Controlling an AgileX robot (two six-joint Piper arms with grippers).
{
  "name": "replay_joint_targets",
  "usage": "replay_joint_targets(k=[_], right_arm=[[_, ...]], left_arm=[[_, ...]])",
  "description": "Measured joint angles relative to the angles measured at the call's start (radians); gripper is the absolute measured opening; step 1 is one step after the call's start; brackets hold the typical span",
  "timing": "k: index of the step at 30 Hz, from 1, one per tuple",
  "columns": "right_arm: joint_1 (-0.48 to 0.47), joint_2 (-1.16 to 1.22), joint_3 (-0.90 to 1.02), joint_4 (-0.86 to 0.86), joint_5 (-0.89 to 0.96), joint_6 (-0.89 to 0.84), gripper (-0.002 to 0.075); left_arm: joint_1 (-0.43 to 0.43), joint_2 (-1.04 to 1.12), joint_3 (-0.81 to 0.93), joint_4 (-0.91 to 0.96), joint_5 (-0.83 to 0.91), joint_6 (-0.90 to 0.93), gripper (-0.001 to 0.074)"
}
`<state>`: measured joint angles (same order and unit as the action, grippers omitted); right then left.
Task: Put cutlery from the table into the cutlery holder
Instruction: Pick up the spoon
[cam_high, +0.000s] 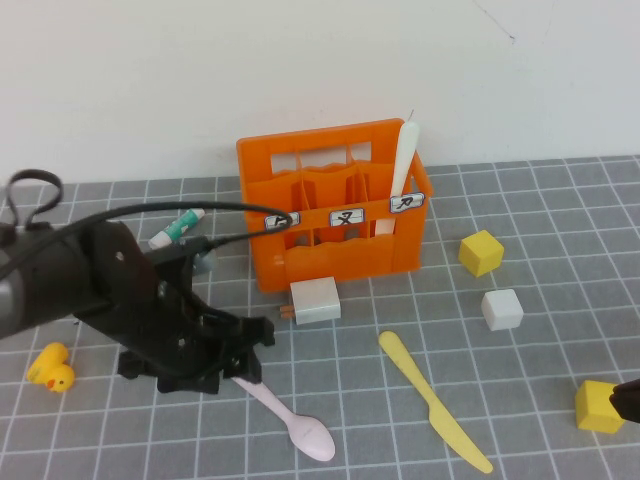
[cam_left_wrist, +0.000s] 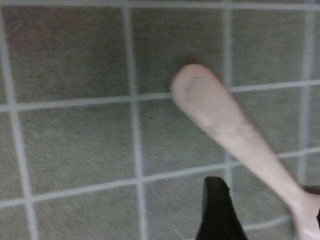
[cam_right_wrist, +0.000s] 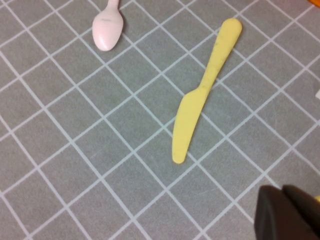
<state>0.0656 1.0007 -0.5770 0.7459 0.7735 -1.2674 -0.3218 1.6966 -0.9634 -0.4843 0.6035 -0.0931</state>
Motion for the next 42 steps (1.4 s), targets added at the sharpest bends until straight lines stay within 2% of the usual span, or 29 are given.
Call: replay_joint_targets(k=[11, 21, 25, 33, 36, 42], right_arm=[[0.0, 0.0, 0.048, 0.052, -0.034, -0.033, -0.0003], [0.0, 0.0, 0.05, 0.073, -0.038, -0.052, -0.0003], [0.0, 0.0, 0.05, 0.075, -0.038, -0.058, -0.0003], [0.0, 0.0, 0.05, 0.085, -0.038, -0.06, -0.0003], [0.0, 0.0, 0.05, 0.087, -0.038, -0.06, -0.0003], [0.0, 0.0, 0.05, 0.089, -0.038, -0.06, -0.0003]], left_arm=[[-0.002, 0.115, -0.049, 0.055, -0.076, -0.017, 0.0379], [-0.046, 0.226, -0.196, 0.079, -0.027, -0.017, 0.0379], [-0.078, 0.251, -0.253, 0.167, 0.028, -0.033, 0.0375], [-0.251, 0.27, -0.302, 0.685, 0.107, -0.399, 0.0344], [-0.293, 0.273, -0.302, 0.754, 0.125, -0.492, 0.0344], [-0.298, 0.273, -0.302, 0.73, 0.142, -0.564, 0.0344]])
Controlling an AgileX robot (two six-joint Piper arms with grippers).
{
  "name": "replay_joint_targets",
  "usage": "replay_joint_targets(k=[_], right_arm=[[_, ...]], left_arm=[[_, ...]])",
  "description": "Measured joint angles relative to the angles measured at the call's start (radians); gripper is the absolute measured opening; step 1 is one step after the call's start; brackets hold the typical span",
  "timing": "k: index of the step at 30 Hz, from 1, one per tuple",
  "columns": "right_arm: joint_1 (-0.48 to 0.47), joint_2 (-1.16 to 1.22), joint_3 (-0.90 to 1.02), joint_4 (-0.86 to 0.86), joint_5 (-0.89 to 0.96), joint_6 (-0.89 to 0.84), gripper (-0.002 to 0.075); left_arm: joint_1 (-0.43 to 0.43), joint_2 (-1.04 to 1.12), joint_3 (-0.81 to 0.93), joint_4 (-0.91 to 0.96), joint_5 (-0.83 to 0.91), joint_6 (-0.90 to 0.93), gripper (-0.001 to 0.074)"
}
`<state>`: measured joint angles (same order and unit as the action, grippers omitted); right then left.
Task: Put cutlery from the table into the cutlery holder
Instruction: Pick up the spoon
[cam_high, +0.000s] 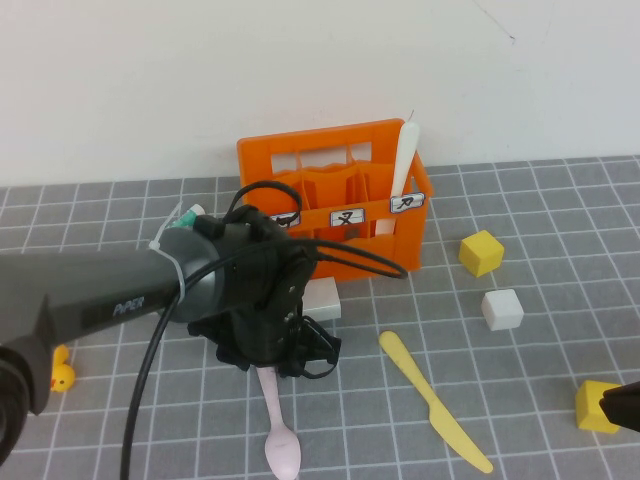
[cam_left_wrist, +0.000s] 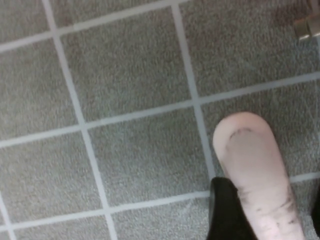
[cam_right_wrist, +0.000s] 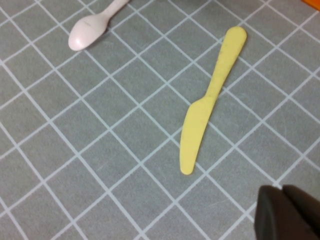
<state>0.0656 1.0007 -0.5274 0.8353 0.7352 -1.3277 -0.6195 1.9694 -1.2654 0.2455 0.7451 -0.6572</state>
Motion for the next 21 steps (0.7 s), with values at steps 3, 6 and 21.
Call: replay_joint_targets(k=[3, 6, 21], right_arm=[[0.0, 0.0, 0.0, 0.004, 0.0, 0.0, -0.0003], [0.0, 0.0, 0.0, 0.004, 0.0, 0.0, -0.0003], [0.0, 0.0, 0.0, 0.012, 0.004, 0.0, -0.0003]], left_arm=[[0.0, 0.0, 0.0, -0.017, 0.004, -0.004, 0.0344], [0.0, 0.0, 0.0, -0.033, 0.007, -0.036, 0.0344], [0.053, 0.0, 0.0, -0.113, -0.033, -0.06, 0.0344]])
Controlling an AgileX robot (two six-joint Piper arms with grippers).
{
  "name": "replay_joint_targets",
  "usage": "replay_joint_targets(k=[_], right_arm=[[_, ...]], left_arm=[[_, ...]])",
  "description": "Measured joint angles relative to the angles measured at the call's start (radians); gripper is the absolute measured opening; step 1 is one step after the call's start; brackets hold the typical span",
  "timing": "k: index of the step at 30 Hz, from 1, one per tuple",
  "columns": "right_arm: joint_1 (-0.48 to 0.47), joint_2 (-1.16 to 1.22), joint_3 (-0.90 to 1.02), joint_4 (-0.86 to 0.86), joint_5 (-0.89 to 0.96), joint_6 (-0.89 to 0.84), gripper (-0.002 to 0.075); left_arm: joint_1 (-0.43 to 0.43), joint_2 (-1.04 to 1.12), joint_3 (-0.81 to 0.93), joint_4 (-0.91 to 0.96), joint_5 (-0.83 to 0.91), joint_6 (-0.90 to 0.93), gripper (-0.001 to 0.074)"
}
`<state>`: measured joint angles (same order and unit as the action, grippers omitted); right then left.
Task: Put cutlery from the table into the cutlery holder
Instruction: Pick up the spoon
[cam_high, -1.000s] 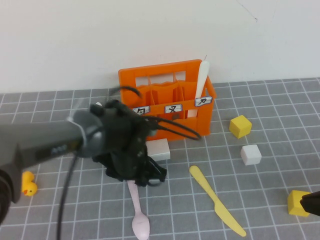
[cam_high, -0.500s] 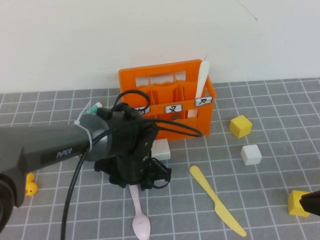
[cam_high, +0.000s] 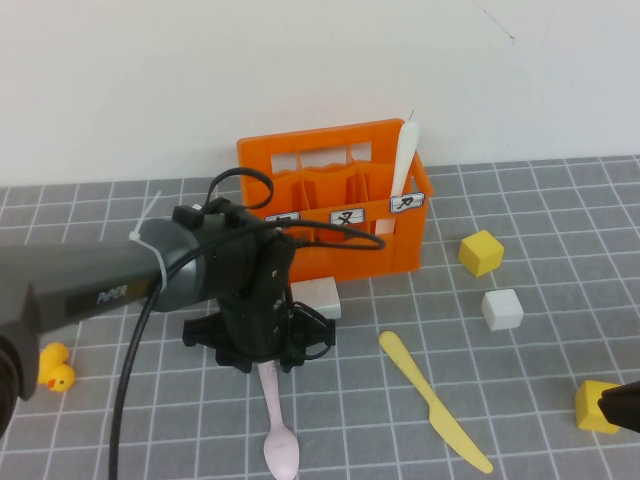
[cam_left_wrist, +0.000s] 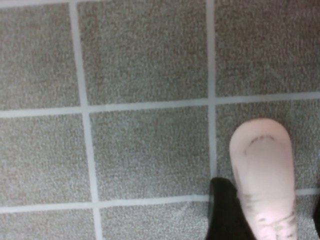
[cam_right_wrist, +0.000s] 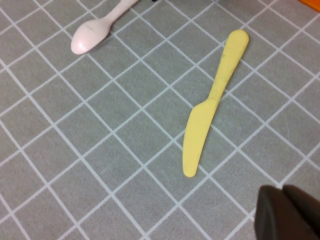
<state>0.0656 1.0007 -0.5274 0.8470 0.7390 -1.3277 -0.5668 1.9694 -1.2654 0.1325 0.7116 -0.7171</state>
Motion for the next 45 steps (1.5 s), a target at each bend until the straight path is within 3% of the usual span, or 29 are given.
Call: replay_joint_targets(k=[5, 13, 28, 35, 38, 42, 45], right_arm=[[0.0, 0.0, 0.0, 0.01, 0.002, 0.0, -0.0003], [0.0, 0.0, 0.0, 0.02, 0.002, -0.002, -0.0003], [0.0, 0.0, 0.0, 0.028, 0.004, -0.002, -0.0003], [0.0, 0.0, 0.0, 0.033, 0.004, -0.002, -0.0003], [0.0, 0.0, 0.0, 0.034, 0.004, -0.004, -0.0003], [0.0, 0.0, 0.0, 0.042, 0.004, -0.014, -0.0003], [0.0, 0.0, 0.0, 0.048, 0.004, -0.018, -0.0003]], left_arm=[[0.0, 0.0, 0.0, 0.011, -0.002, 0.004, 0.0333], [0.0, 0.0, 0.0, 0.02, -0.011, 0.0, 0.0182], [0.0, 0.003, 0.0, 0.047, -0.055, 0.004, 0.0183], [0.0, 0.008, 0.0, 0.058, -0.061, 0.006, 0.0295], [0.0, 0.011, 0.0, 0.061, -0.065, 0.001, 0.0273], [0.0, 0.011, 0.018, 0.082, -0.09, -0.003, 0.0175], [-0.002, 0.009, 0.031, 0.105, -0.106, -0.01, 0.0175]])
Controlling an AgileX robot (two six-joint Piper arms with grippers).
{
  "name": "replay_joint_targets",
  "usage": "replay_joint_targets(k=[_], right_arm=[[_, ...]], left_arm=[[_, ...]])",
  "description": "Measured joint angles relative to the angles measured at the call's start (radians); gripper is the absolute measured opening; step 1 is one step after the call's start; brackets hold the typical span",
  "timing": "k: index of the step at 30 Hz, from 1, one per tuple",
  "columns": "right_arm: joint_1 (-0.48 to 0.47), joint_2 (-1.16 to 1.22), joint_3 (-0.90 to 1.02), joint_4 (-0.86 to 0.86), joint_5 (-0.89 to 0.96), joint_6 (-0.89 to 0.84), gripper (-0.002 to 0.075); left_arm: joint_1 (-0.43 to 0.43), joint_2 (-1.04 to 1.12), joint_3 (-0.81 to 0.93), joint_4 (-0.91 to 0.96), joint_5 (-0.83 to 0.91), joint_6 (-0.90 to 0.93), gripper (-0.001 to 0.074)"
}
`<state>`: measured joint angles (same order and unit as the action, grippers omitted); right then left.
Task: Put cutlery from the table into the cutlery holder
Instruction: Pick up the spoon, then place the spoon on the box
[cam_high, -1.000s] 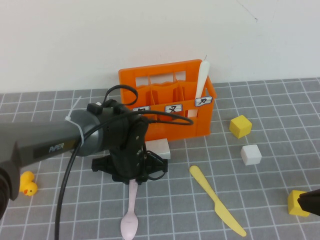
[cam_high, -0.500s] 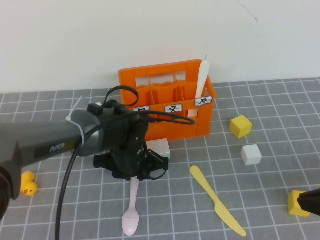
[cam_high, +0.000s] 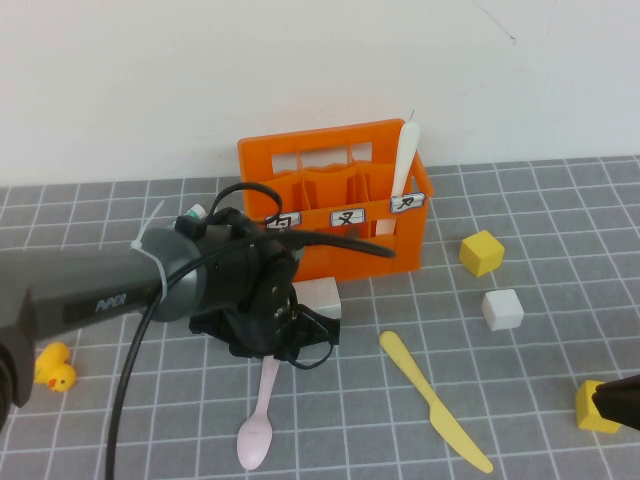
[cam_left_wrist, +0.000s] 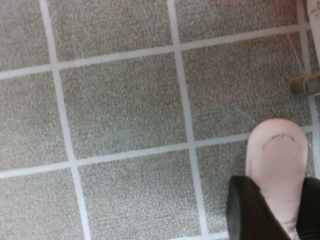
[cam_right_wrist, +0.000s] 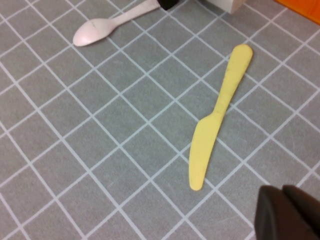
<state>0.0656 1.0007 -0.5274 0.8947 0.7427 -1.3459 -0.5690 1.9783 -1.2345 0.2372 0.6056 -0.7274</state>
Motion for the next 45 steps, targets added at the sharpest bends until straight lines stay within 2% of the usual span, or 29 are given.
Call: replay_joint_targets(k=[16, 26, 30, 33, 37, 41, 45], right_arm=[[0.0, 0.0, 0.0, 0.004, 0.0, -0.006, -0.0003], [0.0, 0.0, 0.0, 0.007, 0.0, -0.008, -0.0003], [0.0, 0.0, 0.0, 0.009, 0.0, -0.012, -0.0003], [0.0, 0.0, 0.0, 0.021, -0.002, -0.022, -0.0003], [0.0, 0.0, 0.0, 0.023, -0.004, -0.025, -0.0003], [0.0, 0.0, 0.0, 0.023, -0.004, -0.025, -0.0003], [0.0, 0.0, 0.0, 0.023, -0.004, -0.026, -0.0003]], left_arm=[[-0.014, -0.034, 0.021, 0.024, 0.02, -0.015, 0.0175], [-0.016, -0.291, 0.033, 0.021, 0.162, 0.049, 0.0175], [-0.016, -0.398, 0.035, 0.021, 0.166, 0.067, 0.0175], [-0.016, -0.493, 0.038, 0.033, 0.082, 0.067, 0.0175], [-0.016, -0.583, 0.038, 0.139, -0.138, 0.067, 0.0175], [-0.016, -0.6, 0.038, 0.268, -0.336, 0.067, 0.0175], [-0.013, -0.598, 0.038, 0.388, -0.454, 0.067, 0.0175]])
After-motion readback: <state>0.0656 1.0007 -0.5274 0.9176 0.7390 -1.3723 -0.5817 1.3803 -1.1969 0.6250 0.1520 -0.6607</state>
